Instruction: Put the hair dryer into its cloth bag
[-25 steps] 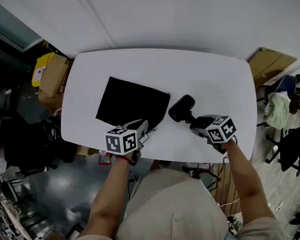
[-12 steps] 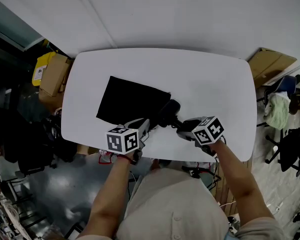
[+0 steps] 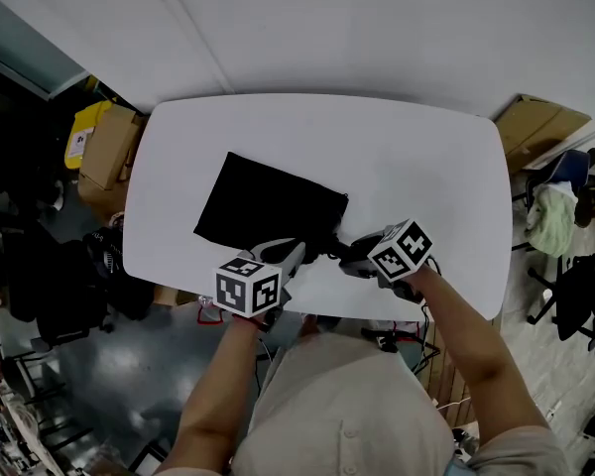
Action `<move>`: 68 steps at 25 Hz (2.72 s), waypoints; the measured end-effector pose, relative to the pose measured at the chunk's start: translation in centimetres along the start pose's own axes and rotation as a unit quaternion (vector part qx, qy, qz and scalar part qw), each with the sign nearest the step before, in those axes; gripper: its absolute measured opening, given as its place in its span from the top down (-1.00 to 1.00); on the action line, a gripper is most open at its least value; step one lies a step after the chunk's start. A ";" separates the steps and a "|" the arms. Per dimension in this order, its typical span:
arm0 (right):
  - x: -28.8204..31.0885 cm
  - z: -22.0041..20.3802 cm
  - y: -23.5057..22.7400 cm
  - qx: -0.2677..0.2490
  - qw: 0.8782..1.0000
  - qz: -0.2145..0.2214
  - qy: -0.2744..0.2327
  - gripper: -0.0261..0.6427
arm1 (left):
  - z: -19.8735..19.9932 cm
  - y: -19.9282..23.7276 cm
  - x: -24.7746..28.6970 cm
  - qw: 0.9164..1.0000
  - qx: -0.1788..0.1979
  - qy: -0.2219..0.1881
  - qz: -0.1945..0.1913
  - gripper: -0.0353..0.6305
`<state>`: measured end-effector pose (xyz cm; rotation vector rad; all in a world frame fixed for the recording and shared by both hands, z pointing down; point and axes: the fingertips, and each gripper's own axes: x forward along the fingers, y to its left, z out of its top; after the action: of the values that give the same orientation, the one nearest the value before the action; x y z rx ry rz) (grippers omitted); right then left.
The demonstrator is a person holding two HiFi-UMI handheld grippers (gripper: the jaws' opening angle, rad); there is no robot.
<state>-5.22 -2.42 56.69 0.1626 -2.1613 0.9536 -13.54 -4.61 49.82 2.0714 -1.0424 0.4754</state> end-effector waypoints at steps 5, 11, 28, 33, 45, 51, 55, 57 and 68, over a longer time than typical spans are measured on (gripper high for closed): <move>0.6 0.5 0.3 -0.007 1.000 0.002 0.010 0.18 | -0.7 -1.9 0.0 0.998 0.031 0.020 -0.043 0.81; 1.3 1.1 0.4 -0.040 0.998 -0.011 0.036 0.18 | -1.6 -4.3 0.1 0.994 0.047 0.040 -0.095 0.81; 1.0 2.2 0.6 -0.077 0.994 -0.009 0.071 0.18 | -3.6 -5.2 -0.7 0.989 0.019 0.057 -0.137 0.81; 1.9 2.5 0.8 -0.083 0.995 -0.027 0.045 0.18 | -2.5 -5.8 -0.7 0.988 -0.014 0.028 -0.152 0.81; 2.4 3.5 1.9 -0.092 0.995 -0.044 -0.005 0.18 | -1.2 -9.8 -1.1 0.975 -0.054 -0.013 -0.216 0.81; 2.8 4.3 2.8 -0.091 0.995 -0.025 -0.028 0.18 | -0.5 -10.7 -1.7 0.969 -0.033 -0.014 -0.244 0.81; 3.3 4.7 3.6 -0.105 0.993 -0.005 -0.046 0.18 | -0.5 -12.1 -2.8 0.953 -0.015 -0.013 -0.303 0.81; 3.5 5.0 3.9 -0.112 0.992 0.000 -0.058 0.18 | -0.5 -12.8 -3.1 0.944 -0.009 -0.014 -0.329 0.81; 5.3 6.0 3.3 -0.129 0.988 -0.012 -0.082 0.18 | -0.9 -12.7 -3.5 0.930 0.003 -0.014 -0.367 0.82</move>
<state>-13.81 -3.21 55.83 0.1448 -2.4060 0.6573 -5.41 2.75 42.41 2.2821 -0.2174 0.0618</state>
